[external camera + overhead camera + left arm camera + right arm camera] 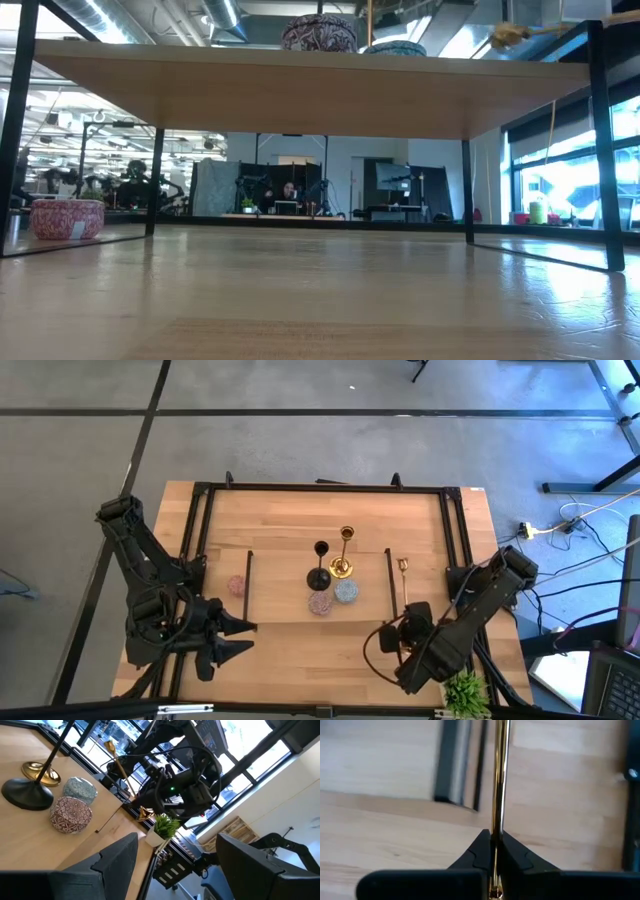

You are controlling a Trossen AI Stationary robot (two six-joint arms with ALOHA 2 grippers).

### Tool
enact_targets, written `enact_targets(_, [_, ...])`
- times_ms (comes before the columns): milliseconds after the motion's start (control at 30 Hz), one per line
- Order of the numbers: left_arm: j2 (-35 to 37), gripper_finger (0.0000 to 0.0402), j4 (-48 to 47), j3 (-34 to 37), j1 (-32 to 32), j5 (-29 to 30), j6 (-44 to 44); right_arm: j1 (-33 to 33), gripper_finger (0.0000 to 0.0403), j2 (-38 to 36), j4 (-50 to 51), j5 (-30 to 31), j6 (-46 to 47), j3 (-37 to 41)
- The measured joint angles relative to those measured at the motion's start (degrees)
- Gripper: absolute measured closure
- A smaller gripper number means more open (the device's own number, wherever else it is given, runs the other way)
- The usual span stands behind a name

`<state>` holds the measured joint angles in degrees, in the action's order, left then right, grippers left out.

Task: Pick & Place candle stick holders
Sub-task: Put the gold candle holder on the shelf

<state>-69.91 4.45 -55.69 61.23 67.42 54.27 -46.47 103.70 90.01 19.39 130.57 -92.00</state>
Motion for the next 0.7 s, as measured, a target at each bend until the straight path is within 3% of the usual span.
enact_targets(367, [0.00,0.0137,0.02,-0.01,0.00,0.00,0.45,0.40,0.0386,0.00,0.01,10.39,-5.65,-6.25])
enact_targets(700, [0.00,0.0137,0.02,-0.01,-0.33,-0.47,0.47,0.71,0.0386,0.00,0.03,21.71,-16.51,-13.56])
